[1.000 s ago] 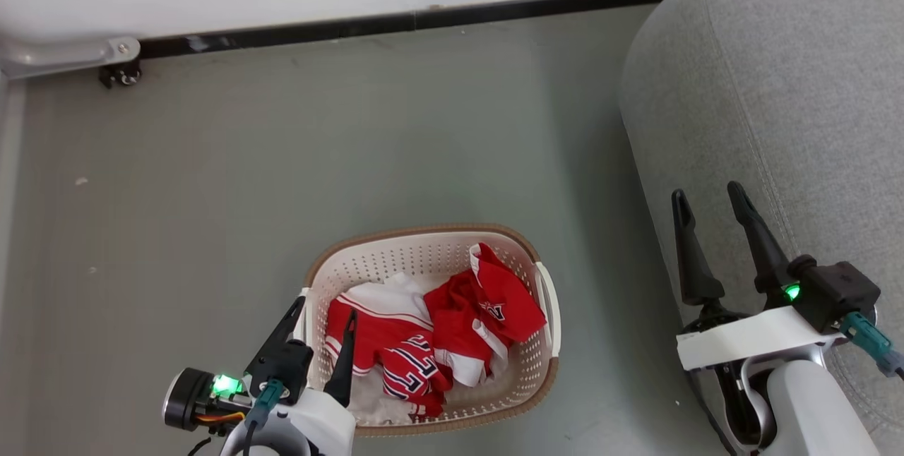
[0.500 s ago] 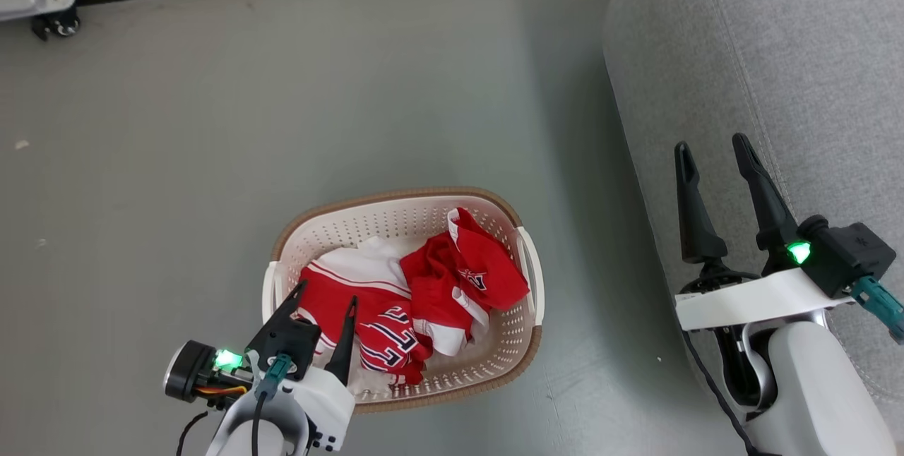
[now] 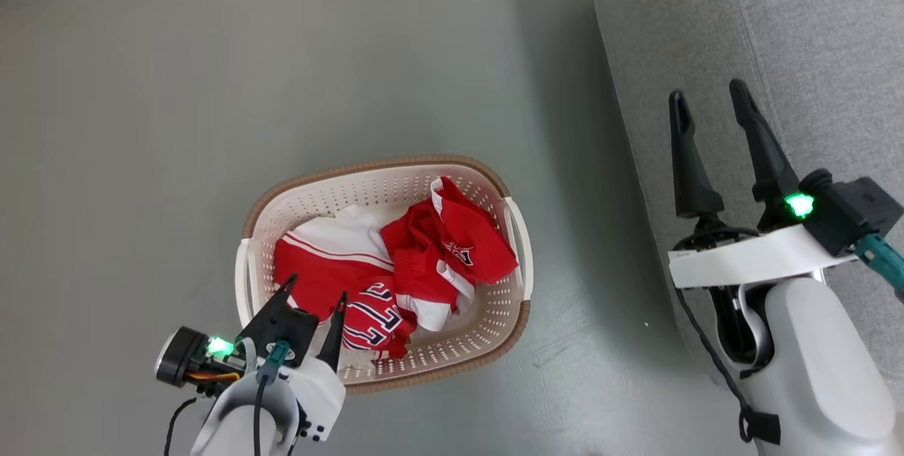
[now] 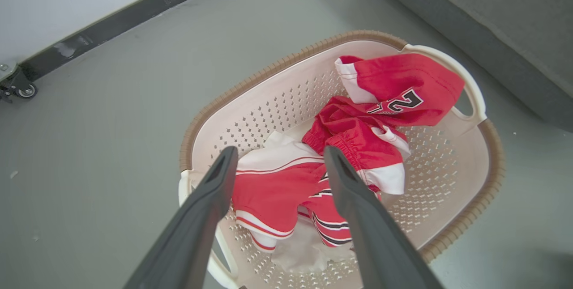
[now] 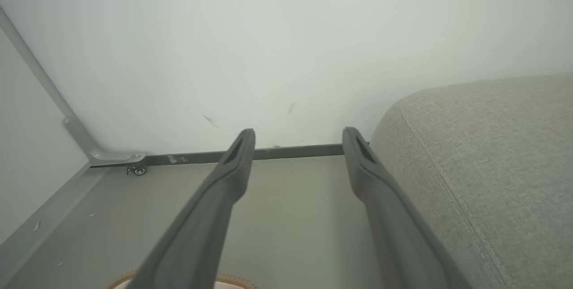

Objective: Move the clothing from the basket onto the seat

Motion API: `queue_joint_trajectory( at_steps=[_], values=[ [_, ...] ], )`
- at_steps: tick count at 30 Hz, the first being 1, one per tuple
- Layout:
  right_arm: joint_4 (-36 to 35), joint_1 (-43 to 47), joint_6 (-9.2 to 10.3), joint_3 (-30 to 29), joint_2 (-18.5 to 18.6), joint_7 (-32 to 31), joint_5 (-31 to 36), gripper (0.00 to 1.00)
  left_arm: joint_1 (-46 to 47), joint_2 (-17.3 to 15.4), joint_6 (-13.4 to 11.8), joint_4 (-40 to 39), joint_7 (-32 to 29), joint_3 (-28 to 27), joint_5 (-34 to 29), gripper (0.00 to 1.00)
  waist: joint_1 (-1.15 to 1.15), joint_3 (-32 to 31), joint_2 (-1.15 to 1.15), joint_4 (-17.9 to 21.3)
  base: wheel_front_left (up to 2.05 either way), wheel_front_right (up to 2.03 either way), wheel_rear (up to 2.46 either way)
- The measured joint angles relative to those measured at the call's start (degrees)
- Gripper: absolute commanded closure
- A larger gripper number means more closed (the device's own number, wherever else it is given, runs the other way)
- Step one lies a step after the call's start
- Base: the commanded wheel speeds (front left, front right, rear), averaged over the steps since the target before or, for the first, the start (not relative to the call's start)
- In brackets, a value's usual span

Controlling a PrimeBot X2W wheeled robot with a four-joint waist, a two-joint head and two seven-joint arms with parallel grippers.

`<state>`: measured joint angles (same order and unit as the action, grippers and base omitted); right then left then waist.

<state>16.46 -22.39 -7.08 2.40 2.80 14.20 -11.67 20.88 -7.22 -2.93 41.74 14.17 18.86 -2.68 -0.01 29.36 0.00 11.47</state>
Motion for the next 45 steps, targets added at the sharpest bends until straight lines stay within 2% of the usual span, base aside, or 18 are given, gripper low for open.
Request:
queue_joint_trajectory(
  at_steps=[12, 23, 35, 45],
  values=[
    [0.87, -4.48, 0.00, 0.60, 0.02, 0.00, -0.62, 0.00, 3.71, -0.12, 1.03, 4.36, 0.01, 3.32, -3.18, 0.00, 0.00, 3.85, 0.00, 0.74, 0.00, 0.00, 0.00],
    [2.15, -7.94, 0.00, 0.53, 0.04, 0.00, -1.25, 0.00, 7.33, -0.64, 3.46, 8.09, -0.02, 7.33, -6.73, 0.00, 0.00, 6.90, 0.00, 1.41, 0.00, 0.00, 0.00],
    [2.02, -11.21, 0.00, 2.09, 0.08, 0.00, -2.29, 0.00, 10.96, -0.97, 4.12, 11.56, -0.03, 10.87, -10.55, 0.00, 0.00, 9.91, 0.00, 2.20, 0.00, 0.00, 0.00],
    [1.80, -12.98, 0.00, 3.42, 0.09, 0.01, -3.49, 0.00, 14.04, -1.37, 3.68, 14.11, -0.49, 12.11, -12.40, 0.00, 0.00, 11.86, 0.00, 2.89, 0.00, 0.00, 0.00]
  ],
)
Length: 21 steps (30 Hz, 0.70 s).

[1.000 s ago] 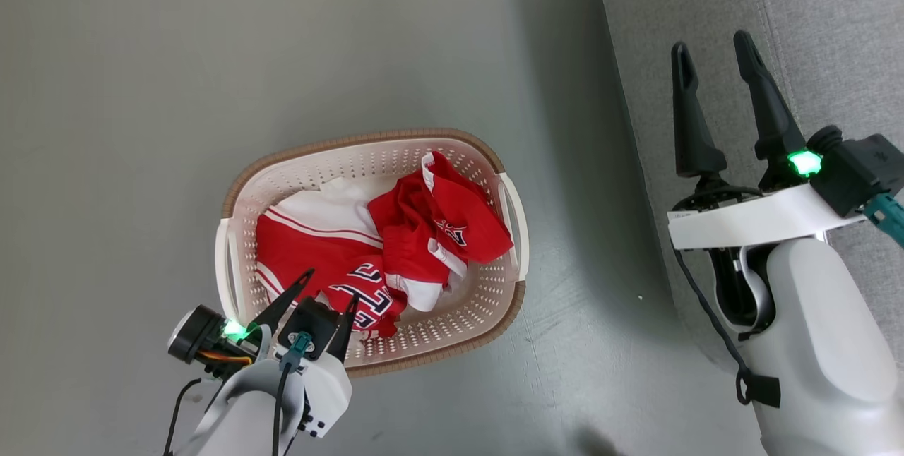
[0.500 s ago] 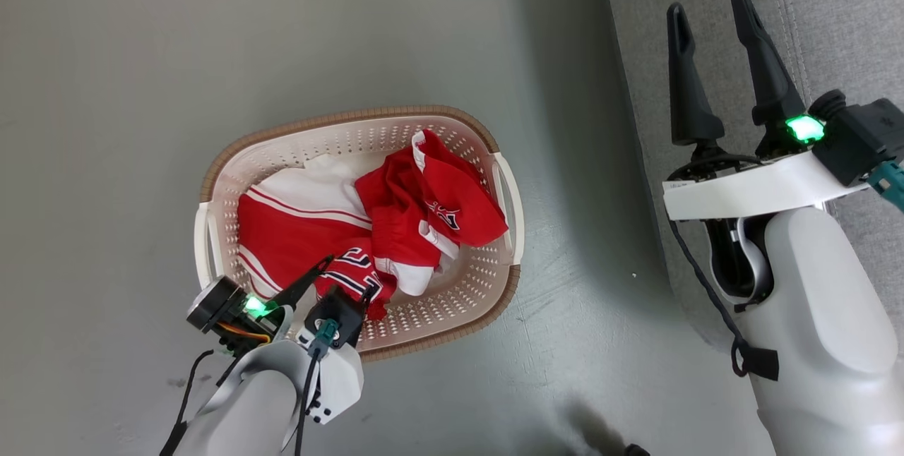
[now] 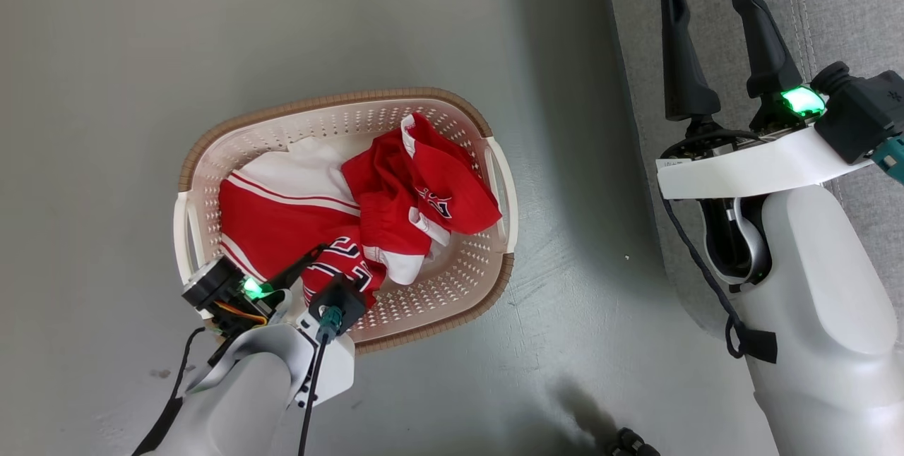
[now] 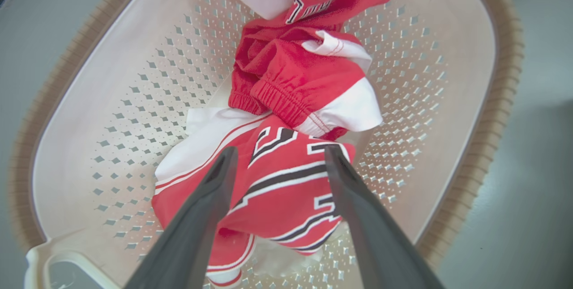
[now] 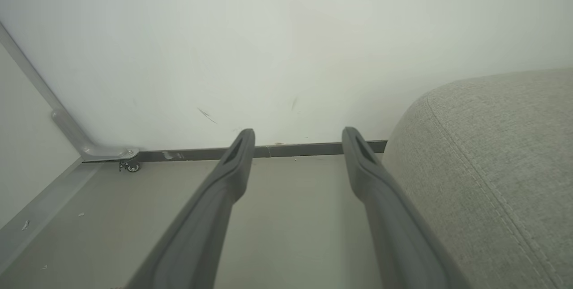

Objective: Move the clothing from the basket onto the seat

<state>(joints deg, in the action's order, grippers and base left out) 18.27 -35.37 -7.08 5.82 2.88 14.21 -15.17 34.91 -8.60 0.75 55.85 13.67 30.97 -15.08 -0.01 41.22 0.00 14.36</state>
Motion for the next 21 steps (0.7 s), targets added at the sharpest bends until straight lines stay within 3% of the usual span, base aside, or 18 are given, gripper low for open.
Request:
queue_joint_trajectory(
  at_steps=[12, 13, 15, 16, 17, 18, 19, 20, 21],
  values=[
    [0.22, -0.25, 0.00, 0.20, 0.01, 0.00, -1.24, 0.00, 2.17, -0.23, -0.78, 4.35, -3.67, -0.05, -0.94, 0.00, 0.00, 1.37, 0.00, 1.26, 0.00, 0.00, 0.00],
    [0.24, -0.27, 0.00, 0.24, 0.01, 0.00, -1.60, 0.00, 2.34, -0.21, -0.78, 4.58, -3.69, -0.07, -0.94, 0.06, 0.00, 1.41, 0.00, 1.35, 0.00, 0.00, 0.00],
    [0.25, -0.30, 0.00, 0.32, 0.01, 0.00, -1.86, 0.00, 2.68, -0.13, -0.78, 5.12, -4.19, 0.00, -0.96, 0.50, 0.00, 1.46, 0.00, 1.53, 0.00, 0.00, 0.00],
    [0.25, -0.32, 0.00, 0.37, 0.01, 0.00, -2.00, 0.00, 2.80, -0.15, -0.78, 5.39, -4.44, 0.03, -0.96, 0.50, 0.00, 1.47, 0.00, 1.61, 0.00, 0.00, 0.00],
    [0.25, -0.40, 0.00, 0.43, 0.01, 0.00, -2.08, 0.00, 2.88, -0.19, -0.78, 5.72, -4.78, 0.09, -0.97, 0.61, 0.00, 1.48, 0.00, 1.68, 0.00, 0.00, 0.00],
    [0.24, -0.82, 0.00, 0.53, 0.01, 0.00, -2.08, 0.00, 2.91, -0.16, -0.78, 6.50, -5.19, 0.15, -0.98, 0.82, 0.00, 1.49, 0.00, 1.81, 0.00, 0.00, 0.00],
    [0.21, -1.10, 0.00, 0.55, 0.01, 0.00, -2.08, 0.00, 2.91, -0.11, -0.78, 6.76, -5.41, 0.18, -0.97, 0.92, 0.00, 1.50, 0.00, 1.87, 0.00, 0.00, 0.00],
    [0.14, -1.24, 0.00, 0.51, 0.01, 0.00, -2.08, 0.00, 2.91, 0.04, -0.79, 6.91, -5.58, 0.20, -0.97, 1.00, 0.00, 1.50, 0.00, 1.91, 0.00, 0.00, 0.00],
    [0.15, -1.24, 0.00, 0.45, 0.01, 0.00, -2.08, 0.00, 2.91, 0.26, -0.79, 7.02, -5.58, 0.26, -0.97, 1.00, 0.00, 1.49, 0.00, 1.93, 0.00, 0.00, 0.00]
  ],
)
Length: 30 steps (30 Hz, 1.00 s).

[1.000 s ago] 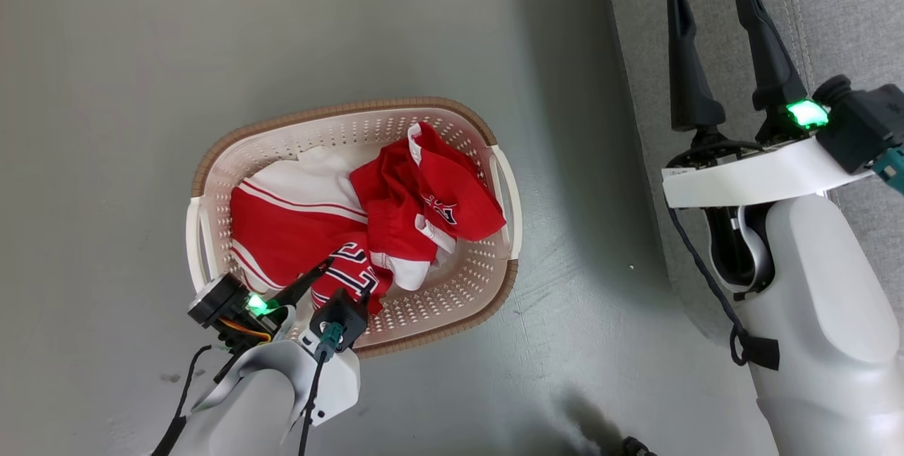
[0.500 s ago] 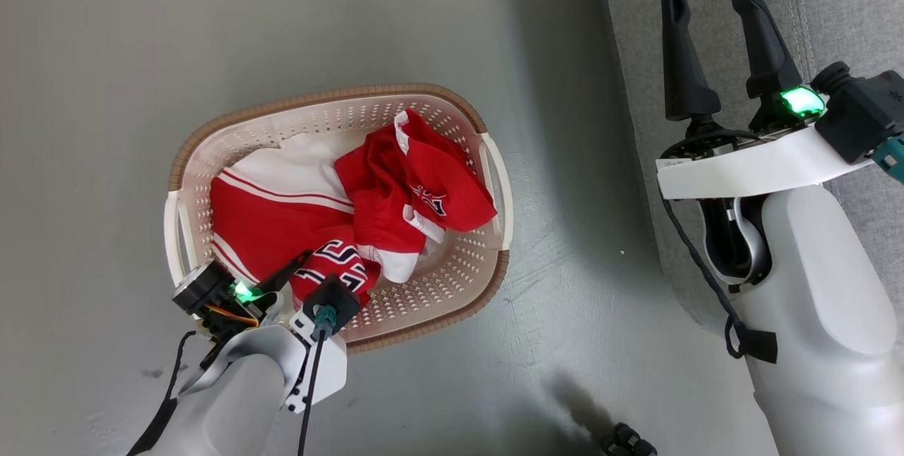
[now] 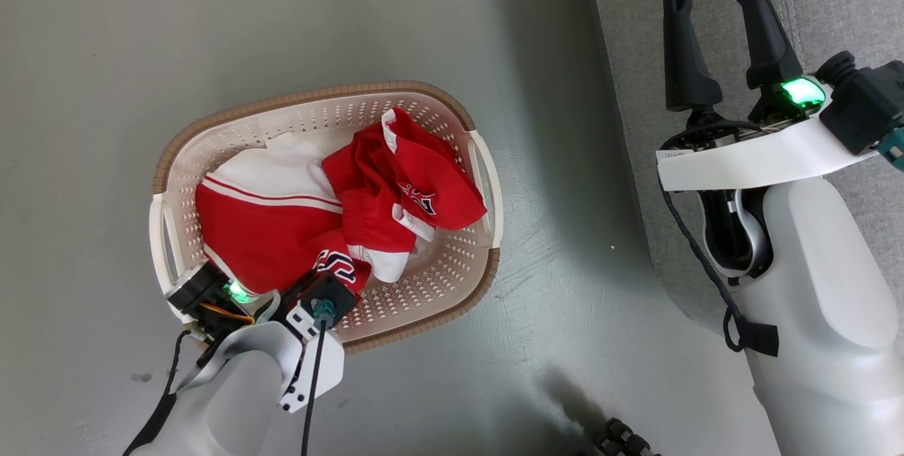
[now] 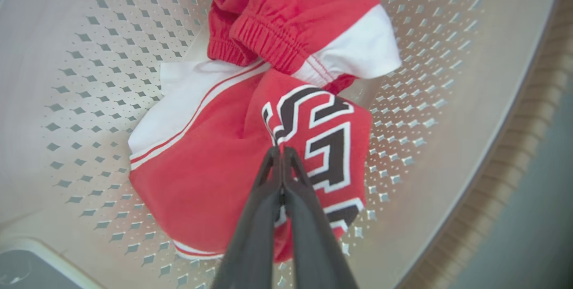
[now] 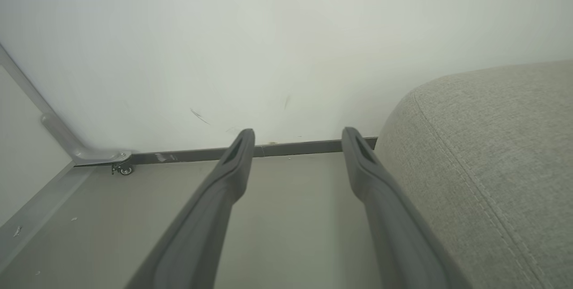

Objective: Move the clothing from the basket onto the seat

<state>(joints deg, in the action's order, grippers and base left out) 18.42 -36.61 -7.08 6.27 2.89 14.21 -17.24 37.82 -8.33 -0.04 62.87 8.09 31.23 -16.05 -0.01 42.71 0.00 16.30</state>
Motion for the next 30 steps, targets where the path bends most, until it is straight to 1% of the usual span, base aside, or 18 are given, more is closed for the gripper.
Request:
queue_joint_trajectory(
  at_steps=[11, 16, 21, 25, 30],
  values=[
    [0.10, 0.02, 0.00, -0.65, 0.00, 0.00, 0.00, 0.00, 0.86, 0.99, -0.26, -0.07, 1.75, -0.08, 0.27, 1.00, 0.00, -0.47, 0.00, -0.14, 0.00, 0.00, 0.00],
    [0.32, 0.02, 0.00, -0.71, 0.00, 0.00, 0.00, 0.00, 1.46, 1.03, -1.45, -0.38, 2.94, -0.55, 0.53, 1.00, 0.00, -0.96, 0.00, -0.45, 0.00, 0.00, 0.00],
    [0.46, 0.04, 0.00, -0.86, 0.00, 0.00, 0.01, 0.00, 1.46, 1.63, -2.58, -1.22, 4.11, -1.69, 2.04, 1.00, 0.00, -1.72, 0.00, -0.91, 0.00, 0.00, 0.00],
    [0.71, 0.11, 0.00, -1.12, 0.00, 0.00, 0.13, 0.00, 1.46, 1.77, -2.76, -2.02, 4.86, -2.25, 3.09, 1.00, 0.00, -2.52, 0.00, -1.38, 0.00, 0.00, 0.00],
    [1.05, 0.25, 0.00, -1.43, 0.01, 0.00, 0.56, 0.00, 1.16, 2.53, -4.09, -3.77, 5.60, -3.37, 4.54, 1.00, 0.00, -3.69, 0.00, -2.04, 0.00, 0.00, 0.00]
  ],
)
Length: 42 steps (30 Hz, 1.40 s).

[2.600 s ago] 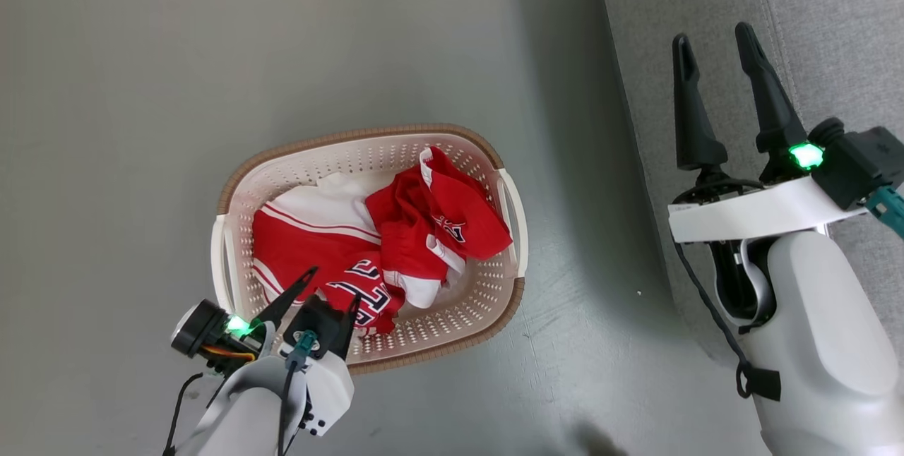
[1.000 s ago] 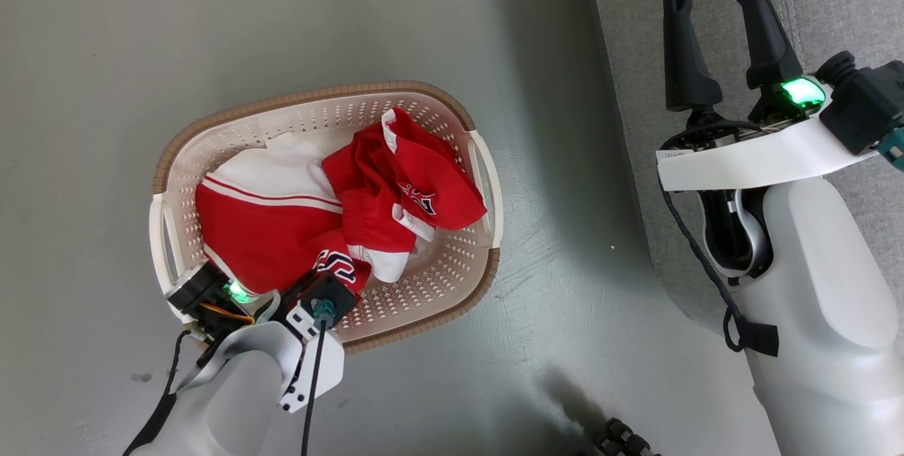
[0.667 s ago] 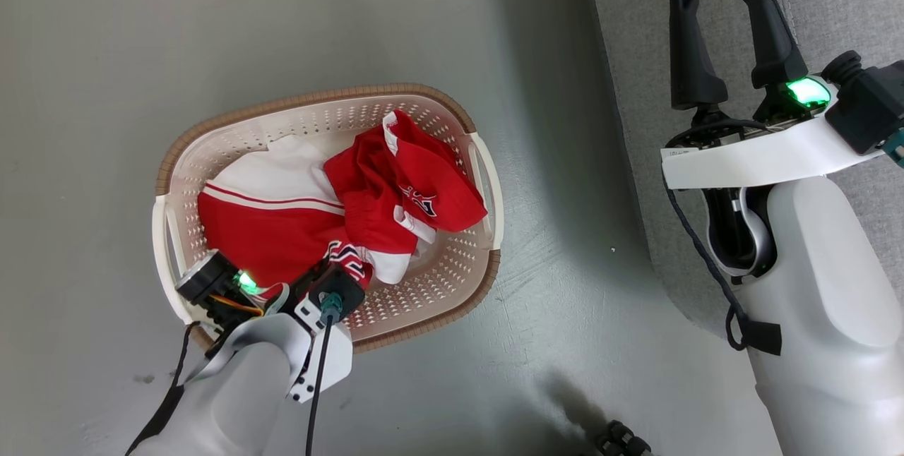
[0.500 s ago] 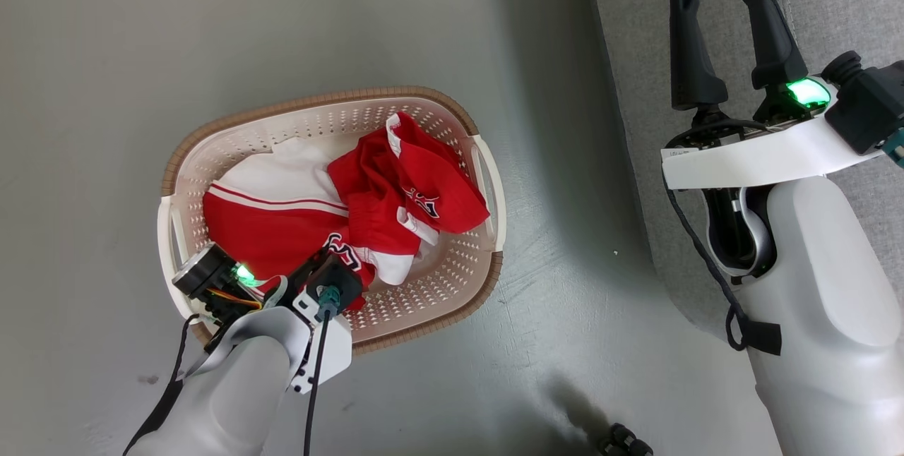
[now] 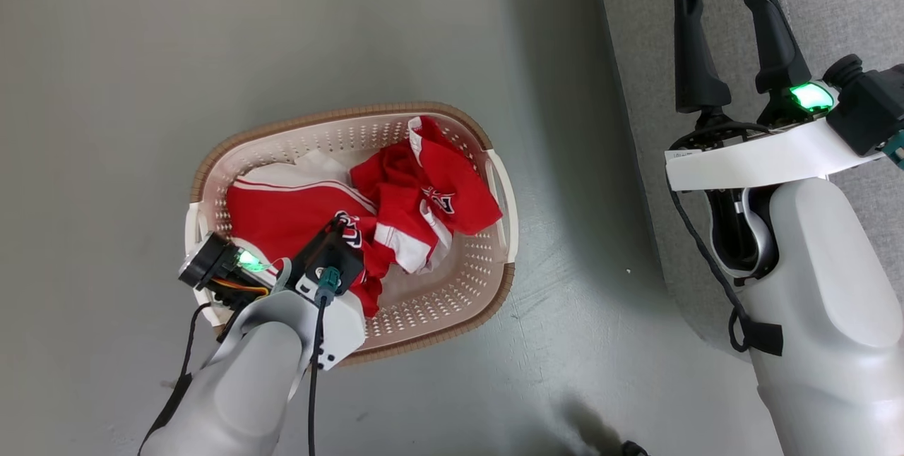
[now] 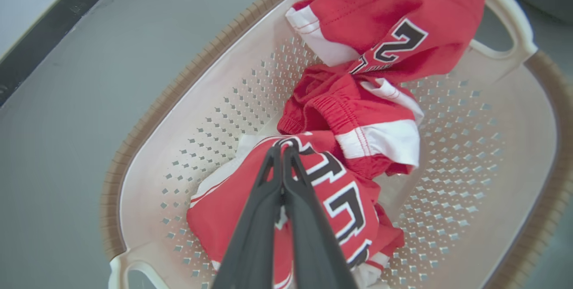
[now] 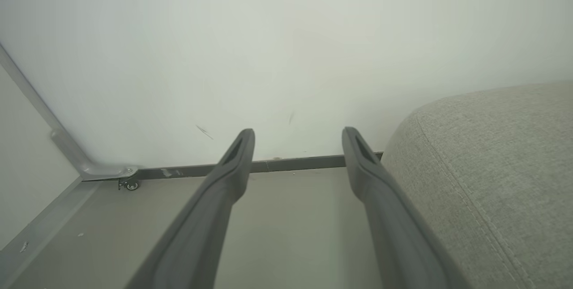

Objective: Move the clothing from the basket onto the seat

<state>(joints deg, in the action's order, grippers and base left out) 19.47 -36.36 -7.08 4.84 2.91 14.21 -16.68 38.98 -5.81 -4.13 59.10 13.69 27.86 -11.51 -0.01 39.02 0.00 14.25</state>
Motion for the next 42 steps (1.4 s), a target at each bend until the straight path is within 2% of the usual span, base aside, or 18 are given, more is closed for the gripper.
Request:
queue_joint_trajectory(
  at_steps=[11, 22, 37, 42],
  values=[
    [1.55, 1.40, 0.00, -0.85, 0.03, 0.07, 1.37, 0.00, -2.61, 0.36, -1.99, -5.25, 0.44, -2.54, 3.45, 1.00, 0.00, -3.11, 0.00, -1.65, 0.00, 0.00, 0.00],
    [2.75, 2.74, 0.00, -1.14, 0.09, 0.07, 3.22, 0.00, -5.77, 0.36, -3.63, -17.78, 0.45, -3.15, 5.56, 1.00, 0.01, -6.77, 0.00, -3.55, 0.00, 0.00, 0.00],
    [4.02, 5.61, 0.00, -1.13, 0.81, 0.07, 3.61, 0.00, -11.31, -0.65, -4.33, -30.98, 0.45, -5.12, 9.83, 1.00, 0.01, -13.27, 0.00, -5.67, 0.00, 0.00, 0.00],
    [4.48, 6.41, 0.00, 0.79, 0.82, 0.07, 3.57, 0.00, -13.05, -1.08, -4.44, -34.15, 0.45, -5.99, 10.62, 1.00, 0.01, -15.84, 0.00, -6.28, 0.00, 0.00, 0.00]
  ],
)
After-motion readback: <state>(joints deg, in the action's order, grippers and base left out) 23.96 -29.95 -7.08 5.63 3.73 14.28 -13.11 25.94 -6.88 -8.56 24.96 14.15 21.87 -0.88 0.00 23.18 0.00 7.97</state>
